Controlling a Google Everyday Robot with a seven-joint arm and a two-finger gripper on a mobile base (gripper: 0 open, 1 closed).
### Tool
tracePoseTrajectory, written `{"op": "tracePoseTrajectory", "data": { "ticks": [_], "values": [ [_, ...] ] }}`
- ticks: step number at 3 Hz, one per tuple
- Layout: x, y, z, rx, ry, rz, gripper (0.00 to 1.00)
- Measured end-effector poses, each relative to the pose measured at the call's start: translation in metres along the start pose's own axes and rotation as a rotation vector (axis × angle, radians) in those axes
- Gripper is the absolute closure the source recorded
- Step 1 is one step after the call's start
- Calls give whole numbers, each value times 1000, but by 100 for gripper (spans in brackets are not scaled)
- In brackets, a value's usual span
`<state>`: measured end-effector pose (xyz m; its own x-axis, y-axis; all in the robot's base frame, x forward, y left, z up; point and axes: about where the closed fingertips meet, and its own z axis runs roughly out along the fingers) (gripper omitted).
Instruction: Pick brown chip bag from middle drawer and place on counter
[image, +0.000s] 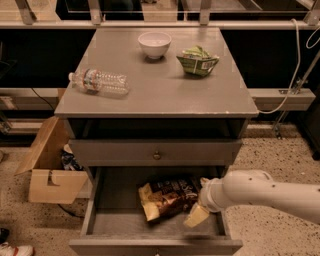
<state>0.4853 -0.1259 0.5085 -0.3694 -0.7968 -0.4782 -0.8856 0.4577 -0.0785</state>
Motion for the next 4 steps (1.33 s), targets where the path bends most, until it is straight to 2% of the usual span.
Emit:
{"op": "tracePoseTrajectory", "data": {
  "ticks": [2, 3, 4],
  "values": [
    [1, -13, 71, 30, -29, -8, 0],
    [-3, -20, 100, 50, -38, 18, 1],
    [-6, -26, 119, 52, -46, 56, 23]
  ]
}}
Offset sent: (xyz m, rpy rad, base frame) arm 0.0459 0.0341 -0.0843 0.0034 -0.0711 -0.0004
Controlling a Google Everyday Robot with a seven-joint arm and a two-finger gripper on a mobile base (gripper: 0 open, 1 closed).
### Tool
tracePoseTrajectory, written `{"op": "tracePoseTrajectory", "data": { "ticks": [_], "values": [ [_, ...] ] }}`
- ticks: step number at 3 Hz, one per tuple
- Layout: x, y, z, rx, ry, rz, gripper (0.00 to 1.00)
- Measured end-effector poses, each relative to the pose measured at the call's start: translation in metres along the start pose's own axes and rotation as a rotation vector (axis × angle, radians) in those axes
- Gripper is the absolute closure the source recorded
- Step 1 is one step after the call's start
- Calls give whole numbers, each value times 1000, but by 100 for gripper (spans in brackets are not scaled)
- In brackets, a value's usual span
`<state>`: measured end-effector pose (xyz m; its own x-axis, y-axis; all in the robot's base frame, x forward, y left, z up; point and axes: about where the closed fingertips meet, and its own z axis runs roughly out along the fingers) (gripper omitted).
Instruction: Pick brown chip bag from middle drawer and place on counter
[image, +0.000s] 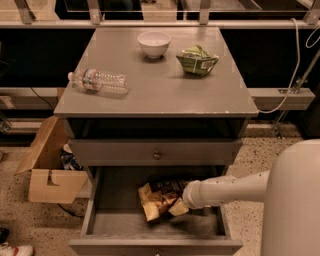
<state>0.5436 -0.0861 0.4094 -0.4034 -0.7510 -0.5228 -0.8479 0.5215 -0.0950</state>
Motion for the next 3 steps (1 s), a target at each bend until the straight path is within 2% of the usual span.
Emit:
{"op": "tracePoseTrajectory", "data": {
  "ticks": [1, 3],
  "values": [
    [2, 4, 22, -42, -33, 42, 47],
    [1, 6, 21, -67, -53, 63, 93]
  ]
}}
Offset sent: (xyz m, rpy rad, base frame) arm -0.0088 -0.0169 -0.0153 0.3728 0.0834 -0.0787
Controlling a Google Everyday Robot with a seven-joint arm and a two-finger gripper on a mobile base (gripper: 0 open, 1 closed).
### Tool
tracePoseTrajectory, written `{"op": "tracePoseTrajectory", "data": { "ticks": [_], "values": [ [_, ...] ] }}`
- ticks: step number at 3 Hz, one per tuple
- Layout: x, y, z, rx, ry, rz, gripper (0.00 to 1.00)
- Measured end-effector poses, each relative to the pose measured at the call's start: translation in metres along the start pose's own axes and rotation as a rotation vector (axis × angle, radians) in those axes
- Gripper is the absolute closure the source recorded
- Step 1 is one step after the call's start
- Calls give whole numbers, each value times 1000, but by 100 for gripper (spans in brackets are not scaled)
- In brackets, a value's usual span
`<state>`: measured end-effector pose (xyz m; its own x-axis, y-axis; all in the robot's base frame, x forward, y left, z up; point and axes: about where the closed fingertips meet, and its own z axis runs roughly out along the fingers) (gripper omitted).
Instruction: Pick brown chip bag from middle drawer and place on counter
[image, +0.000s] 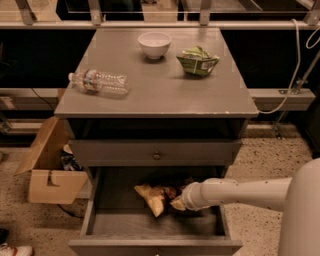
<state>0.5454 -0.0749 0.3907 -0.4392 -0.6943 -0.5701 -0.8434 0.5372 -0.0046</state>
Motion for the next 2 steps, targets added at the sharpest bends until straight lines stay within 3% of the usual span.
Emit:
{"op": "tracePoseTrajectory", "data": {
  "ticks": [1, 2],
  "values": [
    [-13, -6, -14, 10, -14, -9, 100],
    [-41, 5, -58, -37, -91, -34, 100]
  ]
}}
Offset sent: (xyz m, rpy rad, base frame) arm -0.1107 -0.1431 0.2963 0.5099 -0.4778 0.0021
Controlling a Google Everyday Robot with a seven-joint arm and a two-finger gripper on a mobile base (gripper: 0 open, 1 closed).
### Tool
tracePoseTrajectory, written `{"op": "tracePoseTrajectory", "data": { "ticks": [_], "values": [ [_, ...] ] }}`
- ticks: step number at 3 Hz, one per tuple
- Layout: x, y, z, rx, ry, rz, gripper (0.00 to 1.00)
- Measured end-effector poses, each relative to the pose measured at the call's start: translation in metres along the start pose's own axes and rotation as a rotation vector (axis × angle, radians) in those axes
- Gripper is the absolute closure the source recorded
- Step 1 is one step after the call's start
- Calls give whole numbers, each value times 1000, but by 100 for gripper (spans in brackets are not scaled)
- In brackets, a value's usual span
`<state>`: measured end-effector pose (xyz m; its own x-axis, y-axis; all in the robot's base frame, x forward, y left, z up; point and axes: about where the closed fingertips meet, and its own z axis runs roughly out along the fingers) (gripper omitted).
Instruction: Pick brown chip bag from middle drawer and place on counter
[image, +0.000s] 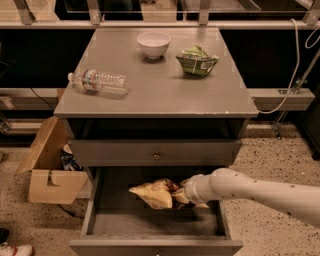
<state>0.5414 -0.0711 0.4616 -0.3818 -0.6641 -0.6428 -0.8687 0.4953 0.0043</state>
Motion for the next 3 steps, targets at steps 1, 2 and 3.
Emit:
{"op": "tracePoseTrajectory", "data": {
  "ticks": [1, 2, 3],
  "values": [
    [-36, 21, -39, -101, -153, 22, 100],
    [-47, 40, -61, -146, -203, -20, 100],
    [-50, 40, -67, -143, -210, -21, 100]
  ]
}}
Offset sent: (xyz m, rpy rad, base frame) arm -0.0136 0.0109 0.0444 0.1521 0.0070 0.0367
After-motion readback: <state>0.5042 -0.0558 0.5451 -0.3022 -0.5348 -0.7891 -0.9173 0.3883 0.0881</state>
